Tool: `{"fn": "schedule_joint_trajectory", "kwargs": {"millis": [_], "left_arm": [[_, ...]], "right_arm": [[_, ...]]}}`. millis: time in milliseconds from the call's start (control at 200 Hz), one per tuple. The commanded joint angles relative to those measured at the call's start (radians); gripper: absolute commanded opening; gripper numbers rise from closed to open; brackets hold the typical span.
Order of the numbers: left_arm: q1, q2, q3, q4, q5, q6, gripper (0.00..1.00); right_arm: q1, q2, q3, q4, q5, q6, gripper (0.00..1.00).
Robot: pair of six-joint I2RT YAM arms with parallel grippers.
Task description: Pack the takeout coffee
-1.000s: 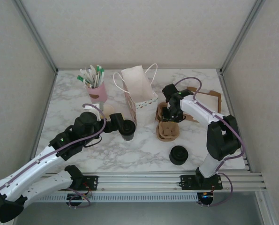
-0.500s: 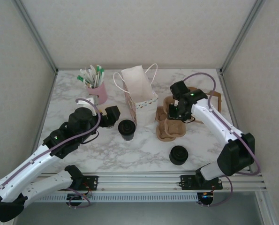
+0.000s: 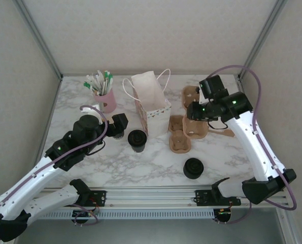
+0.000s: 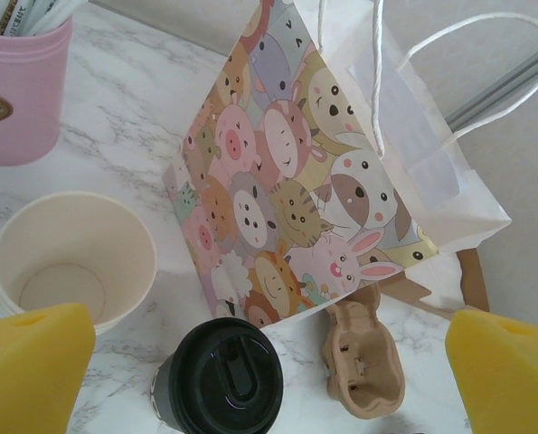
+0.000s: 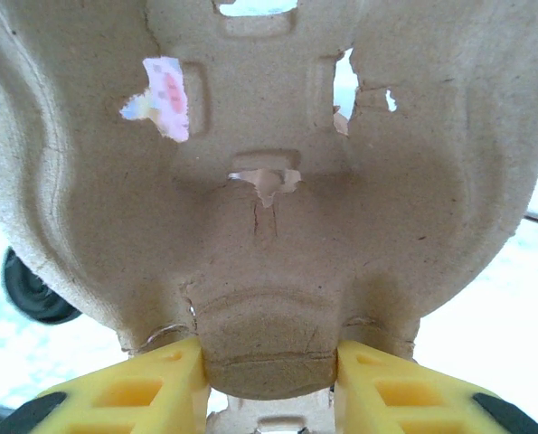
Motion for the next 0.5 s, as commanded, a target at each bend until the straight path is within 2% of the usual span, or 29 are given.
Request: {"fn": "schedule_joint_trajectory", "kwargs": {"millis": [0,265,496], "left_arm": [[0.009,-0.037,0.015,-0.019,-0.007,0.002,1.00],[0.013,-0.059,0.020,-0.032,-0.007,0.001,1.00],[0.013,-0.067,0.024,-0.034,-0.006,0.004,1.00]], "right_arm": [[0.009,0.014,0.095,-0.069,-0.083,-0.033,0.37],[0.033,0.114,0.314,-0.078,-0.251,-0.041,0.38],[0.041,0.228,0.455,-0.046,-0.346,-0.031,0.38]]}}
